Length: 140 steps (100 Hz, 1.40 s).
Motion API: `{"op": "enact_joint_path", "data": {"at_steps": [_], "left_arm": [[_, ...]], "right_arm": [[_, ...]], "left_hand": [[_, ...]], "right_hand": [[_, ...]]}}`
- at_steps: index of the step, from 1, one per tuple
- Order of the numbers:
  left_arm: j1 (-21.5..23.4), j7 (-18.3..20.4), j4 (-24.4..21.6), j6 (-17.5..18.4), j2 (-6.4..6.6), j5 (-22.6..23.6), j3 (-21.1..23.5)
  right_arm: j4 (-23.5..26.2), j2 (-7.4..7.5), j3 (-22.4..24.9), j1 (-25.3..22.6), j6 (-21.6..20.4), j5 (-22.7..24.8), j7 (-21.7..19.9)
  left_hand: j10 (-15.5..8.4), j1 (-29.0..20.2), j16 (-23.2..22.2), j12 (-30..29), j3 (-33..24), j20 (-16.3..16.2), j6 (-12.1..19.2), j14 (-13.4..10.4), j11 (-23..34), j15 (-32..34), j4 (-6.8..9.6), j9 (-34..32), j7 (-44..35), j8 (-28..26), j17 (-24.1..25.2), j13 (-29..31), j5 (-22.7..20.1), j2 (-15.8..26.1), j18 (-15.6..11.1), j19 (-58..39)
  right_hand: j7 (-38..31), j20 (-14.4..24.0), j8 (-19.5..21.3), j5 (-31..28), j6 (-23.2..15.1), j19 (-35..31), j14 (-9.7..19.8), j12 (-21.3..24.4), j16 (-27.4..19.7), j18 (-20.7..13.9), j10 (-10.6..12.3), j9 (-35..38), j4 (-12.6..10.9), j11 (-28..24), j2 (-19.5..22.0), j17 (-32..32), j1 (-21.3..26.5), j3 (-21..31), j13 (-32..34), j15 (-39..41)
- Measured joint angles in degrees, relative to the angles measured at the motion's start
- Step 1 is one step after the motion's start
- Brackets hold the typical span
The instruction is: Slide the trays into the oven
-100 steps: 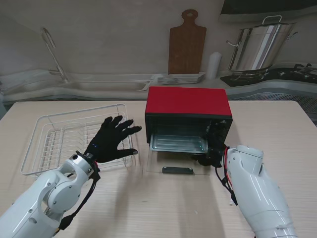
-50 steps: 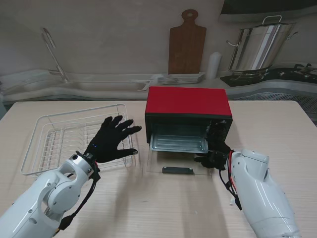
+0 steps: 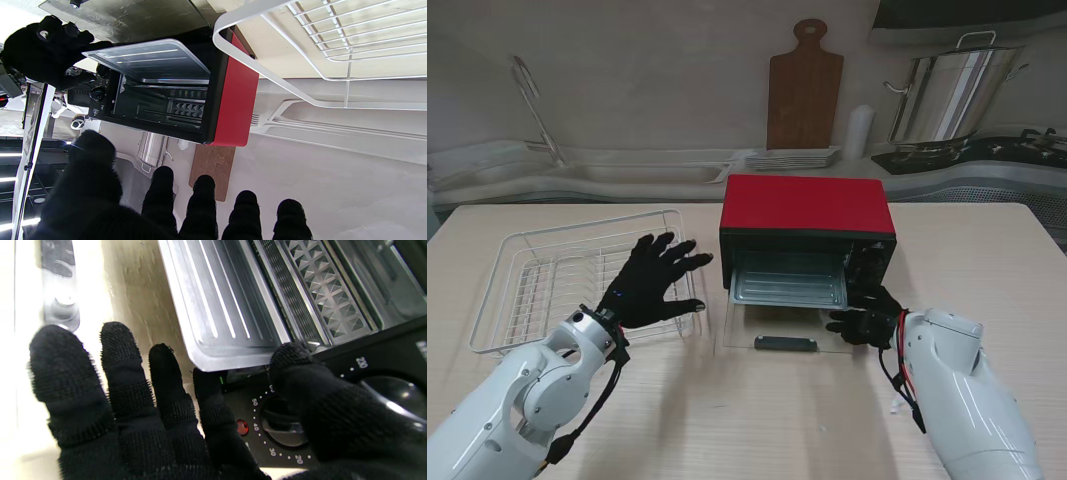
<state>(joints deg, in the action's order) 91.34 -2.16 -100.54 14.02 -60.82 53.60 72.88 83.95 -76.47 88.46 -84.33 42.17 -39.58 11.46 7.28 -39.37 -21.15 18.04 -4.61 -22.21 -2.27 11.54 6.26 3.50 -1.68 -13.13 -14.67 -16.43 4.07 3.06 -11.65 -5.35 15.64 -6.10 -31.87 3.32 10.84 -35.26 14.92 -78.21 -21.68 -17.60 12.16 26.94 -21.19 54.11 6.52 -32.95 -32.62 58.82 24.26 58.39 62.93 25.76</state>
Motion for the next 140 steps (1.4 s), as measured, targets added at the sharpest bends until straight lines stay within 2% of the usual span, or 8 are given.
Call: {"op": "enact_joint_path", "data": {"at_steps": [7, 14, 36, 69, 94, 111, 140], "left_arm": [[0.01, -0.01, -0.01, 0.0, -0.01, 0.0, 0.01], [0.02, -0.06, -0.01, 0.01, -0.02, -0.01, 0.02], [0.03, -0.16, -0.01, 0.04, -0.03, -0.07, 0.04], [-0.01, -0.15, 0.01, 0.02, -0.05, -0.15, 0.02], [0.09, -0.3, -0.06, 0.02, -0.07, -0.09, 0.09], [0.19, -0.32, -0.19, 0.0, -0.08, -0.07, 0.18], [0.14, -0.14, -0.22, -0.12, -0.08, -0.3, 0.08]], "right_arm": [[-0.01, 0.25, 0.35, -0.44, 0.18, 0.01, -0.56], [0.0, 0.45, 0.61, -0.86, 0.29, 0.01, -1.29], [0.76, 1.08, 1.22, -2.1, 0.45, 0.47, -3.51], [3.21, 2.22, 2.03, -5.09, 0.07, 0.72, -5.91], [5.29, 2.78, 2.94, -7.28, -0.19, 0.77, -7.2], [7.25, 3.24, 3.64, -9.09, -0.67, 0.64, -8.29], [11.63, 4.33, 4.75, -12.8, -2.28, 0.73, -10.54]], "left_hand": [[0.0, 0.0, 0.0, 0.0, 0.0, 0.0, 0.0, 0.0, 0.0, 0.0, 0.0, 0.0, 0.0, 0.0, 0.0, 0.0, 0.0, 0.0, 0.0, 0.0], [0.0, 0.0, 0.0, 0.0, 0.0, 0.0, 0.0, 0.0, 0.0, 0.0, 0.0, 0.0, 0.0, 0.0, 0.0, 0.0, 0.0, 0.0, 0.0, 0.0], [0.0, 0.0, 0.0, 0.0, 0.0, 0.0, -0.03, 0.0, 0.0, 0.0, 0.0, 0.0, 0.0, 0.0, 0.0, 0.0, 0.0, 0.0, 0.0, 0.0], [0.0, 0.0, 0.0, 0.0, 0.0, 0.0, -0.05, 0.0, 0.0, 0.0, 0.0, 0.0, 0.0, 0.0, 0.0, 0.0, 0.0, 0.0, 0.0, 0.0], [0.0, 0.0, 0.0, 0.0, 0.0, 0.0, -0.05, 0.0, 0.0, 0.0, 0.0, 0.0, 0.0, 0.0, 0.0, 0.0, 0.0, 0.0, 0.0, 0.0], [0.0, 0.0, 0.0, 0.0, 0.0, 0.0, -0.05, 0.0, 0.0, 0.0, 0.0, 0.0, 0.0, 0.0, 0.0, 0.0, 0.0, 0.0, 0.0, 0.0], [0.0, 0.0, 0.0, 0.0, 0.0, 0.0, -0.06, 0.0, 0.0, 0.0, 0.0, 0.0, 0.0, 0.0, 0.0, 0.0, 0.0, 0.0, 0.0, 0.0]], "right_hand": [[-0.94, -0.01, 0.03, -2.13, -0.22, -0.49, -0.39, 0.0, 0.0, 2.47, 0.08, 1.79, 0.0, -0.82, 0.0, -2.25, 0.0, 0.0, 0.0, 0.0], [-0.97, -0.01, 0.08, -3.49, -0.26, -0.52, -0.4, 0.0, 0.0, 2.82, 0.83, 2.39, 0.0, -1.22, 0.0, -2.44, 0.0, 0.0, 0.88, 0.64], [-0.5, -0.01, 0.16, -5.04, 0.3, -0.55, -0.4, 0.0, 0.0, 2.85, 0.83, 2.93, 0.0, -0.99, 0.0, -2.45, 0.0, 0.0, 0.93, 0.76], [1.32, -0.01, 2.38, -6.56, 1.04, -1.38, -0.72, 0.01, -0.01, 2.85, 0.82, 2.94, 0.0, -0.79, 0.0, -2.45, 0.0, 0.0, 0.93, 1.28], [2.44, -0.01, 3.25, -7.25, 1.45, -1.89, -1.11, 0.34, -0.01, 2.86, -0.94, 3.63, 0.0, 0.68, 0.0, -2.45, 0.0, 0.0, 0.93, 1.32], [2.81, 0.23, 4.7, -10.26, 1.54, -1.94, -1.18, 0.36, -0.01, 2.95, -1.01, 4.42, 0.0, 0.71, 0.0, -2.45, 0.0, 0.0, 1.55, 2.01], [2.77, 0.35, 6.68, -10.23, 1.55, -2.03, -1.24, 0.37, -0.01, 2.99, -1.06, 4.96, 0.0, 0.73, 0.0, -2.45, 0.0, 0.0, 1.55, 2.06]]}}
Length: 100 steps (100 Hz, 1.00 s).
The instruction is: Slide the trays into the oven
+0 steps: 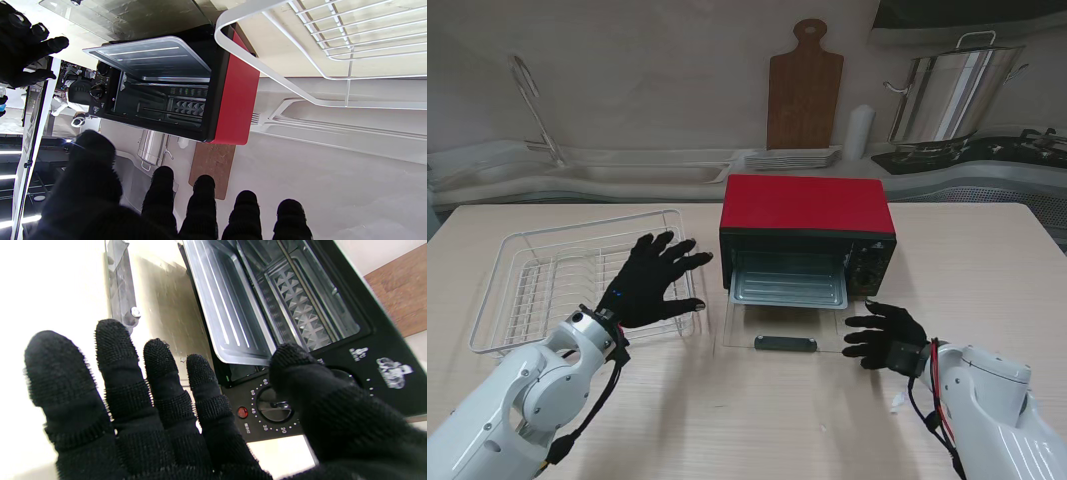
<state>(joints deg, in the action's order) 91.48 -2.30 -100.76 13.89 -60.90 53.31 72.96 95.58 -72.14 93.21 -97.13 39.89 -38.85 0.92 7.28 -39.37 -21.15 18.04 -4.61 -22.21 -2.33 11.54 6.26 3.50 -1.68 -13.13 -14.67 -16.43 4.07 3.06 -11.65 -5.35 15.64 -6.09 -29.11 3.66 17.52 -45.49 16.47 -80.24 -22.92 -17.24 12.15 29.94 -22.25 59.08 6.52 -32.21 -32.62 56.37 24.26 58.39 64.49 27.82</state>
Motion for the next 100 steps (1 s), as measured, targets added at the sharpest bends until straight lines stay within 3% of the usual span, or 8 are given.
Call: {"op": "enact_joint_path", "data": {"at_steps": [19, 50, 70, 82, 100], "left_arm": [[-0.13, 0.08, 0.06, -0.03, 0.0, -0.25, -0.06], [-0.38, 0.28, 0.19, -0.15, -0.03, -0.69, -0.15], [-0.59, 0.42, 0.31, -0.15, -0.03, -0.82, -0.25], [-0.61, 0.52, 0.31, -0.28, -0.03, -0.82, -0.26], [-0.61, 1.11, 0.16, -0.48, -0.03, -0.84, -0.25]], "right_arm": [[2.7, 1.13, -0.12, -2.05, -3.1, 2.34, -2.78], [7.1, 4.0, -4.29, -3.92, -12.19, 14.7, -5.95], [8.59, 4.8, -8.03, -3.79, -15.67, 20.77, -5.45], [8.79, 5.09, -10.67, -3.13, -18.57, 26.36, -4.27], [8.66, 5.81, -14.99, -1.61, -23.15, 37.12, -3.07]], "left_hand": [[0.0, 0.0, 0.0, 0.0, 0.0, 0.0, 0.0, 0.0, 0.0, 0.0, 0.0, 0.0, 0.0, 0.0, 0.0, 0.0, 0.0, 0.0, 0.0, 0.0], [0.0, 0.0, 0.0, 0.0, 0.0, 0.0, -0.01, 0.0, 0.0, 0.0, 0.0, 0.0, 0.0, 0.0, 0.0, 0.0, 0.0, 0.0, 0.0, 0.0], [0.0, 0.0, 0.0, 0.0, 0.0, 0.0, -0.02, 0.0, 0.0, 0.0, 0.0, 0.0, 0.0, 0.0, 0.0, 0.0, 0.0, 0.0, 0.0, 0.0], [0.0, 0.0, 0.0, 0.0, 0.0, 0.0, -0.02, 0.0, 0.0, 0.0, 0.0, 0.0, 0.0, 0.0, 0.0, 0.0, 0.0, 0.0, 0.0, 0.0], [0.0, 0.0, 0.0, 0.0, 0.0, 0.0, -0.03, 0.0, 0.0, 0.0, 0.0, 0.0, 0.0, 0.0, 0.0, 0.0, 0.0, 0.0, 0.0, 0.0]], "right_hand": [[0.27, 0.34, 1.4, -0.63, -0.22, 0.0, -0.02, 0.01, -0.03, 0.45, 0.0, 0.0, 0.0, 0.05, 0.0, 0.0, 0.0, 0.01, 0.0, 0.01], [1.45, 0.34, 2.97, -0.61, -4.39, 0.21, 0.63, 0.01, -0.03, 1.53, 1.77, -1.17, 0.0, -0.75, -0.01, -1.66, 0.0, 0.42, -0.26, 0.01], [1.46, 0.34, 3.04, -0.6, -5.35, 0.92, 1.26, 0.01, -0.03, 1.72, 2.52, -2.52, 0.0, -1.4, -0.65, -3.8, 0.0, 1.75, -0.29, 0.01], [1.51, 0.47, 3.08, 1.17, -6.21, 3.03, 1.93, 0.01, -0.31, 1.8, 3.6, -4.76, 0.0, -1.41, -0.77, -7.49, 0.01, 1.76, -3.74, -0.99], [1.49, 4.74, 3.06, 1.82, -8.08, 5.18, 3.51, 0.01, 0.69, 1.24, 5.13, -7.63, 0.05, -1.41, -1.49, -13.99, 0.04, 3.88, -7.06, -3.0]]}}
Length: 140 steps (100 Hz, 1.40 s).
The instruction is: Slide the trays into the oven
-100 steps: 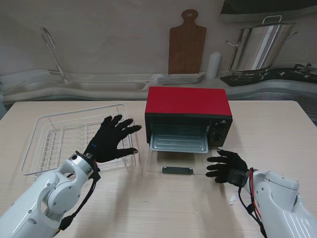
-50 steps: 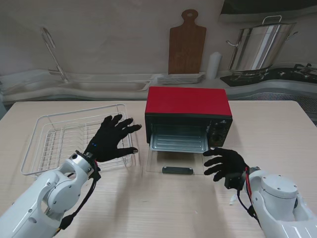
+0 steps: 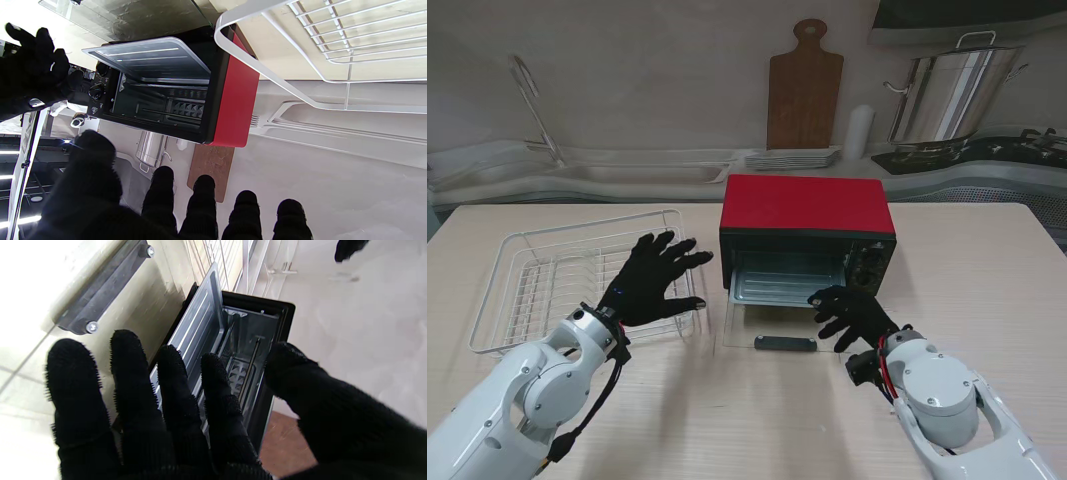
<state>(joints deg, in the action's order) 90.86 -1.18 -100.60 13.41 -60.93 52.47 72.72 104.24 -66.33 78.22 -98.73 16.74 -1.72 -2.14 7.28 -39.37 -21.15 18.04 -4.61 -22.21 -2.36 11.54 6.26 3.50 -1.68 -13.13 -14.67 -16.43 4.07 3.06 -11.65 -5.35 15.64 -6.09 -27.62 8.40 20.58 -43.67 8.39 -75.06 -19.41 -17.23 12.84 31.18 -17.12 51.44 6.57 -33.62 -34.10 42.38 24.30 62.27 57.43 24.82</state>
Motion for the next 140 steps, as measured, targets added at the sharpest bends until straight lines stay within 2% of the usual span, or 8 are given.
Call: {"op": "enact_joint_path", "data": {"at_steps": [8, 35, 46, 52, 63, 78, 101, 140], "left_arm": [[-0.05, 0.06, 0.0, 0.0, 0.0, -0.07, 0.0], [-0.2, 0.09, -0.01, 0.0, 0.01, -0.1, -0.05], [-0.2, 0.1, -0.07, -0.06, 0.01, -0.07, -0.04], [-0.18, 0.1, -0.11, -0.13, 0.01, -0.05, -0.04], [-0.1, 0.09, -0.2, -0.24, 0.01, -0.02, 0.0], [0.16, -0.02, -0.45, -0.3, 0.0, 0.1, 0.16], [0.44, -0.12, -0.58, -0.3, 0.0, 0.19, 0.36], [0.7, -0.11, -0.72, -0.46, 0.0, 0.34, 0.54]], "right_arm": [[-0.1, 0.28, -1.75, 0.66, -1.39, 2.81, 0.61], [-1.48, 1.19, -7.54, 3.21, -5.21, 14.79, 1.39], [-2.8, 1.53, -10.1, 4.51, -7.1, 23.09, 2.5], [-3.61, 1.68, -11.19, 5.17, -8.03, 26.46, 2.82], [-4.31, 2.04, -12.67, 5.99, -8.57, 27.31, 2.96], [-5.25, 2.35, -14.63, 6.99, -9.05, 31.95, 3.31], [-6.79, 2.8, -17.44, 8.31, -9.66, 37.39, 3.74], [-10.08, 3.15, -22.19, 11.57, -6.28, 40.02, 3.76]], "left_hand": [[0.0, 0.0, 0.0, 0.0, 0.0, 0.0, 0.0, 0.0, 0.0, 0.0, 0.0, 0.0, 0.0, 0.0, 0.0, 0.0, 0.0, 0.0, 0.0, 0.0], [0.0, 0.0, 0.0, 0.0, 0.0, 0.0, -0.01, 0.0, 0.0, 0.0, 0.0, 0.0, 0.0, 0.0, 0.0, 0.0, 0.0, 0.0, 0.0, 0.0], [0.0, 0.0, 0.0, 0.0, 0.0, 0.0, -0.01, 0.0, 0.0, 0.0, 0.0, 0.0, 0.0, 0.0, 0.0, 0.0, 0.0, 0.0, 0.0, 0.0], [0.0, 0.0, 0.0, 0.0, 0.0, 0.0, -0.01, 0.0, 0.0, 0.0, 0.0, 0.0, 0.0, 0.0, 0.0, 0.0, 0.0, 0.0, 0.0, 0.0], [0.0, 0.0, 0.0, 0.0, 0.0, 0.0, -0.02, 0.0, 0.0, 0.0, 0.0, 0.0, 0.0, 0.0, 0.0, 0.0, 0.0, 0.0, 0.0, 0.0], [0.0, 0.0, 0.0, 0.0, 0.0, 0.0, -0.02, 0.0, 0.0, 0.0, 0.0, 0.0, 0.0, 0.0, 0.0, 0.0, 0.0, 0.0, 0.0, 0.0], [0.0, 0.0, 0.0, 0.0, 0.0, 0.0, -0.03, 0.0, 0.0, 0.0, 0.0, 0.0, 0.0, 0.0, 0.0, 0.0, 0.0, 0.0, 0.0, 0.0], [0.0, 0.0, 0.0, 0.0, 0.0, 0.0, -0.03, 0.0, 0.0, 0.0, 0.0, 0.0, 0.0, 0.0, 0.0, 0.0, 0.0, 0.0, 0.0, 0.0]], "right_hand": [[-0.94, 2.75, -0.64, 1.29, -0.34, 1.43, 0.76, 0.0, 0.06, -0.47, 0.11, -1.35, -0.02, 0.0, -0.42, -2.18, 0.0, 0.5, -1.24, -0.59], [-2.53, 5.02, -1.23, 2.53, -2.02, 3.63, 3.19, 0.0, 0.14, -4.91, 2.77, -5.8, 0.01, 0.07, -0.72, -10.11, 0.01, 1.78, -7.25, -1.98], [-3.12, 6.23, -1.27, 3.27, -2.84, 5.01, 4.24, -0.21, 0.35, -6.39, 3.78, -7.04, 0.01, 0.07, -0.72, -12.86, 0.01, 1.78, -8.56, -2.09], [-3.71, 6.35, -1.28, 2.99, -2.98, 5.8, 4.89, -0.22, 0.7, -7.71, 4.38, -7.74, -1.48, 0.04, -0.66, -14.85, 0.01, 1.78, -11.48, -2.79], [-4.34, 6.9, -1.28, 2.99, -3.0, 7.25, 6.16, -0.27, 1.09, -9.7, 5.51, -8.43, -2.08, 0.04, -0.4, -18.23, -1.0, 1.73, -14.5, -3.49], [-4.41, 7.08, -1.29, 2.99, -3.03, 8.74, 6.98, -0.32, 1.18, -11.33, 5.71, -9.03, -2.08, 0.12, 0.16, -20.72, -1.14, 1.94, -15.7, -3.74], [-2.34, 7.13, -3.26, 2.99, -3.03, 12.77, 8.45, -0.21, 0.71, -13.2, 6.22, -9.89, -2.66, 3.98, 2.37, -23.8, -3.61, 1.57, -17.89, -6.73], [-0.16, 7.13, -5.98, 5.18, -2.89, 15.89, 9.12, 0.74, -0.56, -14.73, 6.27, -11.18, -2.66, 6.16, 5.03, -25.49, -4.21, 1.51, -20.24, -8.85]]}}
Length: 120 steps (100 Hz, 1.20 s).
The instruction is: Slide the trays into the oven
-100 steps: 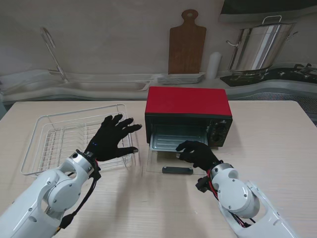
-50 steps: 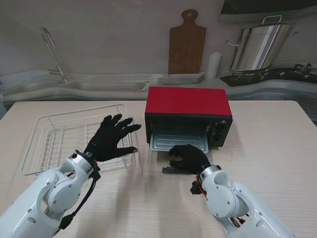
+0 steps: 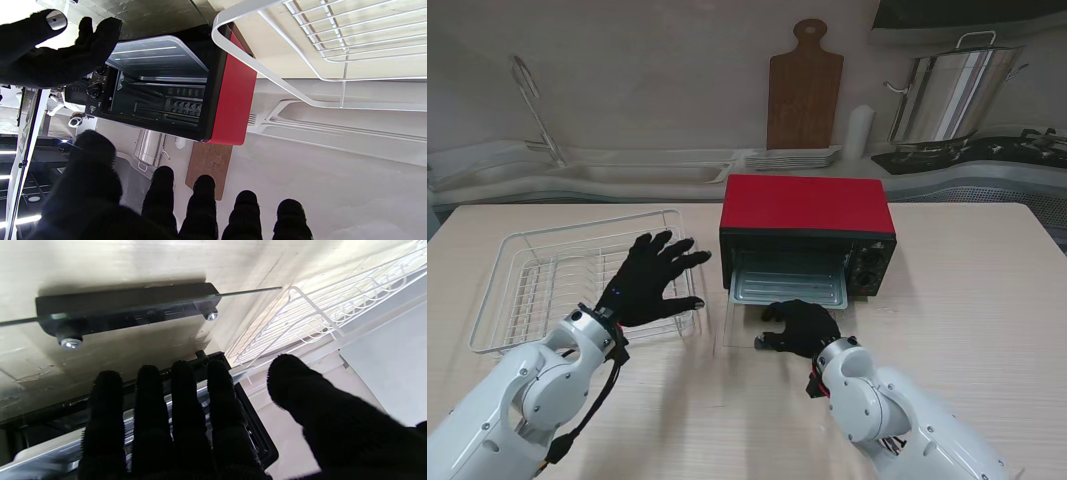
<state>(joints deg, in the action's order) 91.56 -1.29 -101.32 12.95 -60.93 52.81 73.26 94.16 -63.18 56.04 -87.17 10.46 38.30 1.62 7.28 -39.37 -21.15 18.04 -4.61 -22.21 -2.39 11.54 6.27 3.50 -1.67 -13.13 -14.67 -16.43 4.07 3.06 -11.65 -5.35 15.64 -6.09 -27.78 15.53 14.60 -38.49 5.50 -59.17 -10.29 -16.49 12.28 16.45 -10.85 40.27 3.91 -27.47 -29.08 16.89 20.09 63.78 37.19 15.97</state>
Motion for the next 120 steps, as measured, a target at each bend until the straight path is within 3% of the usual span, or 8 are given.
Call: {"op": "enact_joint_path", "data": {"at_steps": [120], "left_arm": [[-1.19, 2.19, 0.41, 0.87, 0.31, 0.46, -1.44]], "right_arm": [[-9.45, -3.42, -6.78, 10.2, 7.42, -5.17, 6.95]], "left_hand": [[0.0, 0.0, 0.0, 0.0, 0.0, 0.0, -0.01, 0.0, 0.0, 0.0, 0.0, 0.0, 0.0, 0.0, 0.0, 0.0, 0.0, 0.0, 0.0, 0.0]], "right_hand": [[-1.7, 0.0, -1.53, 1.5, 0.56, 0.01, -0.04, 0.22, -0.02, 0.0, 0.01, -0.62, 0.0, -1.48, 0.65, 0.04, 0.0, 0.0, 0.11, 0.08]]}}
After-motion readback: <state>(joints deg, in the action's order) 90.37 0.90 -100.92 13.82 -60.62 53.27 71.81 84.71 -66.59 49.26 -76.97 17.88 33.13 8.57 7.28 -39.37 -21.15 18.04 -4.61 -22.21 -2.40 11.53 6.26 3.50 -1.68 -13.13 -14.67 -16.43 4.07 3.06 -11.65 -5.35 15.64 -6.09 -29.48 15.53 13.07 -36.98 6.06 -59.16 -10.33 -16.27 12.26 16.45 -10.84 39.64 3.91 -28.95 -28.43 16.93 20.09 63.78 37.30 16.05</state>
